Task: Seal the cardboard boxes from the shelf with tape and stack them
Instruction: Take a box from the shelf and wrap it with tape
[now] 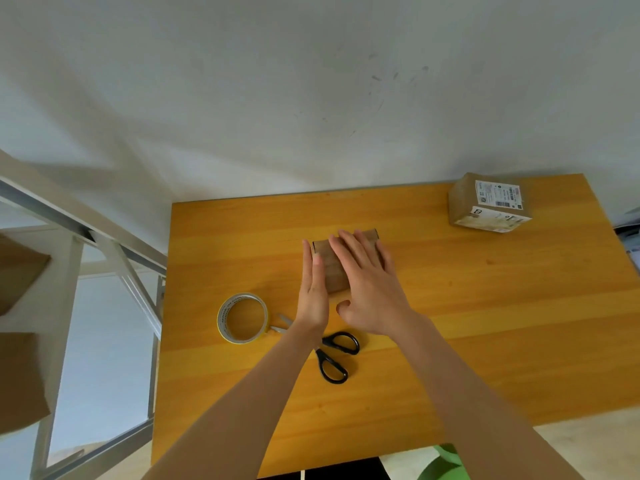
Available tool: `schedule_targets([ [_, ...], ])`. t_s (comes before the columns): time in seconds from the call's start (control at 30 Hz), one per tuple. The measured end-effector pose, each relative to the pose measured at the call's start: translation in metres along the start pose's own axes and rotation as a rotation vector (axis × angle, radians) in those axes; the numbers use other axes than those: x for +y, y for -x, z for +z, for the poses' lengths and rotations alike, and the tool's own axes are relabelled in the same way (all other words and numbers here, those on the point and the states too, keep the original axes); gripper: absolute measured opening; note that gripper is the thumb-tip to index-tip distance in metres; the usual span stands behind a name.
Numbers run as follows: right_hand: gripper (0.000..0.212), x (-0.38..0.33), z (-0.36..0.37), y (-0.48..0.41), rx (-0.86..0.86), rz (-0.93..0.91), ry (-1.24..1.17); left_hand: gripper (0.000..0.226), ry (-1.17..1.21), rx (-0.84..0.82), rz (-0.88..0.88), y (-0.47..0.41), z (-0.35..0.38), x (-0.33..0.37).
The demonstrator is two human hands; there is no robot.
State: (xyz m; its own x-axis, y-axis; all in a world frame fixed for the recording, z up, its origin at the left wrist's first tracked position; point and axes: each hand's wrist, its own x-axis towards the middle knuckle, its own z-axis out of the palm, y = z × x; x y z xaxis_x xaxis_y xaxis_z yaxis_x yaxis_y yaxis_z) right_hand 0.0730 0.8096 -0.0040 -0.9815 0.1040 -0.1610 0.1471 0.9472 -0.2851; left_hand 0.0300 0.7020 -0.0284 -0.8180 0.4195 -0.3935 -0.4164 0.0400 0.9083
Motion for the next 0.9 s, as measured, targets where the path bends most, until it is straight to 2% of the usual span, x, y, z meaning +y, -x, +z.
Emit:
schedule_targets([
  [0.07, 0.102, -0.002, -0.002, -0.005, 0.016, -0.001, 0.109, 0.073, -0.001, -0.057, -0.045, 0.001, -0.001, -0.004],
  [0.17, 0.095, -0.007, -0.002, -0.015, 0.068, 0.017, 0.189, 0.078, -0.028, -0.084, -0.098, 0.002, 0.000, -0.006],
  [0.27, 0.095, 0.004, -0.010, -0.017, 0.126, 0.081, -0.039, 0.068, -0.137, -0.092, -0.078, -0.005, -0.003, -0.003],
  [0.33, 0.100, 0.019, -0.014, -0.013, 0.194, 0.133, -0.295, 0.054, -0.386, -0.085, 0.088, -0.009, -0.007, -0.003],
  [0.43, 0.105, 0.032, -0.009, -0.003, 0.177, 0.253, -0.601, 0.051, -0.886, -0.106, 0.347, -0.011, -0.012, -0.001],
  [0.53, 0.099, 0.042, 0.006, 0.009, 0.166, 0.307, -0.826, 0.058, -1.322, -0.113, 0.450, -0.015, -0.015, -0.002],
  [0.63, 0.094, 0.056, 0.015, 0.015, 0.170, 0.347, -0.877, 0.063, -1.492, -0.208, 0.530, -0.018, -0.014, -0.008],
  [0.7, 0.091, 0.060, 0.019, 0.019, 0.169, 0.400, -0.812, 0.065, -1.571, -0.232, 0.556, -0.018, -0.009, -0.016],
  [0.77, 0.097, 0.060, 0.023, 0.022, 0.158, 0.431, -0.507, 0.078, -1.614, -0.180, 0.535, -0.017, 0.002, -0.024],
  [0.83, 0.105, 0.056, 0.026, 0.022, 0.162, 0.321, -0.130, 0.085, -1.596, -0.122, 0.516, -0.016, 0.012, -0.026],
  [0.9, 0.100, 0.046, 0.027, 0.018, 0.123, 0.128, 0.063, 0.084, -1.607, -0.104, 0.505, -0.017, 0.013, -0.024],
])
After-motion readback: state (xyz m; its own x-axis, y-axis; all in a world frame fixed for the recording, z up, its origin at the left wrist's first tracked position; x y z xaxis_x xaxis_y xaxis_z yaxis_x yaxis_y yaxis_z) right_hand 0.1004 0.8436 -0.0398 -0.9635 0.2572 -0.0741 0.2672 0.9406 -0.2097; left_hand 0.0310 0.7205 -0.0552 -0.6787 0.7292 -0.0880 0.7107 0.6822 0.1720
